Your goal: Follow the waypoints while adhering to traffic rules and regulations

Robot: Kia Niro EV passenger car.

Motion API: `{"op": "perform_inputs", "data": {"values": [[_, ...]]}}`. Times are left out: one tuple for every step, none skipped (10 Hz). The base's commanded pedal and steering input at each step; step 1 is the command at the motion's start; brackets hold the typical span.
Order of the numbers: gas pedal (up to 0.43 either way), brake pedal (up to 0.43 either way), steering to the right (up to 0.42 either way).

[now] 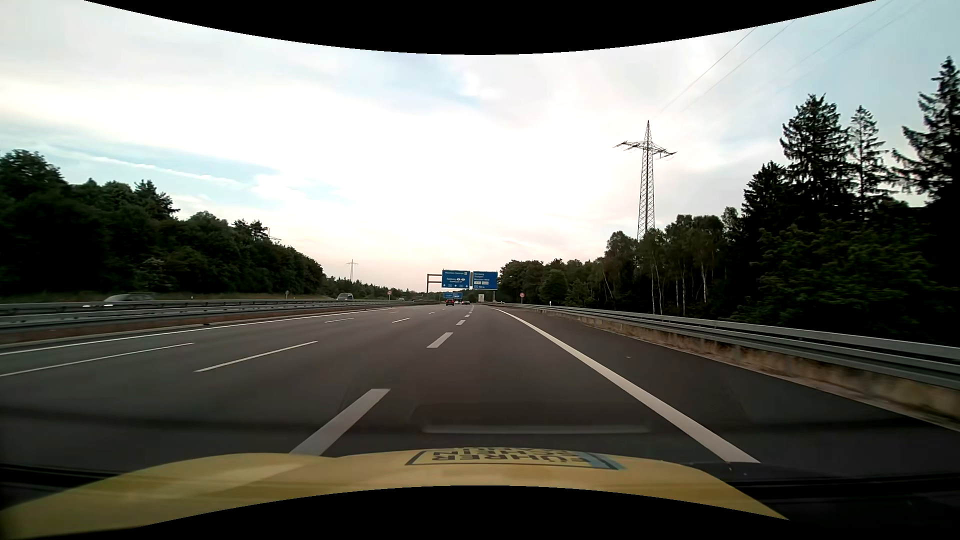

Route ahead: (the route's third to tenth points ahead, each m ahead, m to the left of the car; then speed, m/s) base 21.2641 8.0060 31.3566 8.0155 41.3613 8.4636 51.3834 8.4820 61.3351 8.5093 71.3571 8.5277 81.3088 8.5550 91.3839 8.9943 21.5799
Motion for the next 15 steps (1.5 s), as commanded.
{"op": "perform_inputs", "data": {"values": [[0.24, 0.0, -0.008], [0.24, 0.0, -0.012], [0.24, 0.0, -0.012], [0.24, 0.0, -0.012], [0.24, 0.0, -0.012], [0.24, 0.0, -0.013], [0.24, 0.0, -0.013], [0.24, 0.0, -0.013], [0.228, 0.0, -0.012], [0.228, 0.0, -0.013], [0.209, 0.0, -0.011], [0.209, 0.0, -0.01], [0.209, 0.0, -0.01], [0.209, 0.0, -0.009], [0.209, 0.0, -0.008]]}}
